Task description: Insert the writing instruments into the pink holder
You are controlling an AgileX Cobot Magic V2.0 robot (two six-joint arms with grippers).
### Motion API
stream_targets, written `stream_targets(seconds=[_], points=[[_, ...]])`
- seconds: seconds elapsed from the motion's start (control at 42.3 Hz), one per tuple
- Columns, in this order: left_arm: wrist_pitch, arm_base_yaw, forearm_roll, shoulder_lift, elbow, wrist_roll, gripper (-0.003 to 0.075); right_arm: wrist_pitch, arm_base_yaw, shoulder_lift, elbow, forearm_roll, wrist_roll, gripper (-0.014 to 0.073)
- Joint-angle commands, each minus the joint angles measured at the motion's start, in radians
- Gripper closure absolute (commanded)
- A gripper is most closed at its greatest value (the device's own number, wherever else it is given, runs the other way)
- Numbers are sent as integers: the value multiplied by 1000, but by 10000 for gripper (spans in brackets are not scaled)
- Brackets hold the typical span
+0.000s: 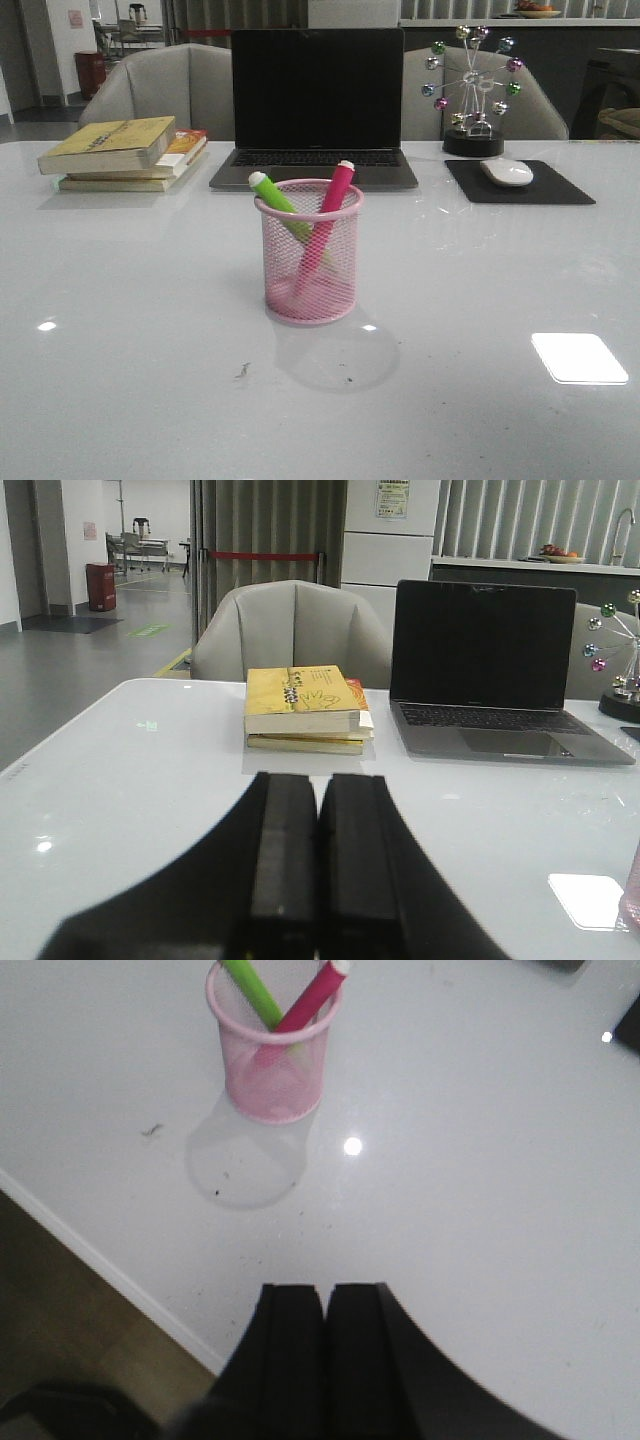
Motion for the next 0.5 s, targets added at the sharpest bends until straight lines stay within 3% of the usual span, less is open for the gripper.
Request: stream_targets(seconds=[0.0, 0.308, 0.473], points=[[-84, -7, -9, -19, -1, 1, 628, -183, -56, -100, 63, 2, -44, 564], [-84, -7, -9, -19, -1, 1, 628, -477, -417, -513, 417, 58, -44, 564], [-84, -7, -9, -19, -1, 1, 628, -564, -517, -656, 544, 58, -42, 564]])
